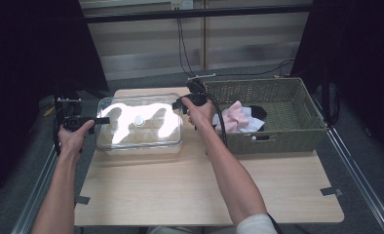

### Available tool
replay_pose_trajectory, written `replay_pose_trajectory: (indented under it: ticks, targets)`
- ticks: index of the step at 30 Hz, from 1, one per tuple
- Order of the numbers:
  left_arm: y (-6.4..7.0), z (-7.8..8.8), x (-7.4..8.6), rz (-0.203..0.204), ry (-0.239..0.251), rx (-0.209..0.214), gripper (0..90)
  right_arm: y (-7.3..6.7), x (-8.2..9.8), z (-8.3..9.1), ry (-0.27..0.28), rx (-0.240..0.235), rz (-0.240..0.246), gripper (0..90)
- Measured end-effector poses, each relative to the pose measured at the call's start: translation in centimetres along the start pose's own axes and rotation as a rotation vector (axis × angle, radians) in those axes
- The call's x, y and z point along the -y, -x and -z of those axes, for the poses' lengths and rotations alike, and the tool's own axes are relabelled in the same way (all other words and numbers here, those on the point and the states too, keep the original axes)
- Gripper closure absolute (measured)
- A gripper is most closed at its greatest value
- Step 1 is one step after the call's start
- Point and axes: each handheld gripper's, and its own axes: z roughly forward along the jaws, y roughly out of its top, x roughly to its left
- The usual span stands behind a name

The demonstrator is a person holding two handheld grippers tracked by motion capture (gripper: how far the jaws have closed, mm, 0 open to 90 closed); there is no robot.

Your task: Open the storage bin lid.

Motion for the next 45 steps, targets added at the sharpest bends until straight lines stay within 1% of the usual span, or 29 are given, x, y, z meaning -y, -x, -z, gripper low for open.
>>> replay_pose_trajectory:
  ticks: [2, 3, 4, 6, 7, 8, 10, 11, 12, 13, 14, 16, 17, 19, 21, 22, 23, 25, 27, 29, 31, 32, 33, 34, 36, 38, 40, 41, 45]
  targets:
    - [0.0, 0.0, 0.0, 0.002, 0.009, 0.004, 50.2, 0.1, 0.0, 0.1, 0.011, -0.009, 0.006, 61.3]
    - [0.0, 0.1, 0.0, 0.02, 0.025, 0.007, 50.2, 0.1, 0.1, 0.2, 0.016, -0.013, -0.002, 63.3]
    - [0.1, 0.1, 0.0, 0.03, 0.031, 0.002, 50.9, 0.1, 0.1, 0.3, 0.021, -0.011, 0.003, 65.3]
    - [0.2, 0.2, 0.0, 0.007, 0.024, 0.008, 51.2, 0.2, 0.3, 0.8, 0.02, -0.023, 0.004, 66.4]
    - [0.2, 0.2, 0.0, 0.007, 0.024, 0.008, 52.4, 0.2, 0.3, 0.8, 0.02, -0.023, 0.004, 66.4]
    - [0.2, 0.4, 0.0, 0.013, 0.033, 0.021, 53.9, 0.3, 0.4, 1.3, 0.034, -0.051, 0.002, 68.7]
    - [0.4, 0.7, 0.0, 0.018, 0.046, 0.031, 54.6, 0.4, 0.4, 1.5, 0.039, -0.059, -0.001, 69.1]
    - [0.5, 0.8, 0.0, 0.003, 0.041, 0.027, 54.9, 0.4, 0.5, 1.7, 0.044, -0.063, -0.007, 69.3]
    - [0.7, 0.9, 0.0, 0.002, 0.039, 0.021, 54.8, 0.3, 0.5, 1.8, 0.047, -0.059, -0.011, 69.2]
    - [0.8, 1.0, -0.1, -0.013, 0.037, 0.019, 54.8, 0.2, 0.6, 1.9, 0.052, -0.055, -0.001, 69.2]
    - [0.9, 1.2, -0.1, -0.009, 0.041, 0.022, 54.9, 0.1, 0.6, 2.0, 0.051, -0.053, 0.002, 69.3]
    - [1.0, 1.5, -0.2, -0.023, 0.044, 0.026, 55.7, 0.0, 0.8, 2.4, 0.057, -0.061, 0.008, 69.9]
    - [1.2, 1.7, -0.2, -0.02, 0.055, 0.029, 56.1, -0.1, 0.8, 2.6, 0.059, -0.064, 0.011, 70.1]
    - [1.4, 2.1, -0.2, -0.032, 0.057, 0.035, 57.2, -0.2, 0.9, 2.9, 0.058, -0.065, 0.014, 70.3]
    - [1.5, 2.3, -0.2, -0.015, 0.08, 0.048, 58.9, -0.4, 0.9, 3.3, 0.058, -0.071, -0.001, 70.4]
    - [1.6, 2.3, -0.2, -0.018, 0.079, 0.044, 59.0, -0.5, 0.9, 3.5, 0.058, -0.072, 0.005, 70.4]
    - [1.6, 2.4, -0.2, -0.033, 0.069, 0.041, 58.9, -0.8, 1.0, 3.8, 0.059, -0.074, 0.016, 70.4]
    - [1.6, 2.4, -0.1, -0.032, 0.071, 0.043, 58.9, -0.8, 1.0, 3.9, 0.061, -0.074, 0.016, 70.4]
    - [1.8, 2.6, 0.0, -0.046, 0.072, 0.042, 58.7, -1.0, 1.2, 4.3, 0.064, -0.077, 0.012, 70.4]
    - [2.0, 2.9, 0.0, -0.05, 0.08, 0.047, 58.7, -1.0, 1.2, 4.4, 0.064, -0.078, 0.011, 70.5]
    - [2.1, 3.1, -0.1, -0.044, 0.089, 0.051, 59.2, -1.1, 1.3, 4.7, 0.067, -0.086, 0.015, 70.5]
    - [2.2, 3.4, -0.2, -0.054, 0.087, 0.05, 59.2, -1.2, 1.4, 4.8, 0.07, -0.088, 0.018, 70.5]
    - [2.5, 3.5, -0.2, -0.046, 0.097, 0.047, 59.3, -1.4, 1.5, 5.1, 0.072, -0.089, 0.022, 70.5]
    - [2.5, 3.7, -0.2, -0.058, 0.092, 0.047, 59.3, -1.4, 1.5, 5.1, 0.072, -0.089, 0.022, 70.5]
    - [2.8, 4.1, -0.2, -0.067, 0.101, 0.049, 59.3, -1.5, 1.7, 5.3, 0.072, -0.092, 0.023, 70.5]
    - [2.9, 4.6, 0.1, -0.055, 0.102, 0.05, 59.3, -1.8, 2.1, 5.7, 0.07, -0.115, 0.015, 70.9]
    - [2.9, 4.8, 0.2, -0.061, 0.099, 0.047, 59.2, -2.0, 2.2, 5.8, 0.067, -0.114, 0.019, 71.0]
    - [3.0, 4.9, 0.3, -0.056, 0.106, 0.045, 58.8, -2.5, 2.5, 6.1, 0.066, -0.106, 0.032, 71.1]
    - [3.3, 5.8, 0.6, -0.059, 0.113, 0.046, 58.7, -3.1, 2.9, 6.7, 0.073, -0.107, 0.046, 71.4]
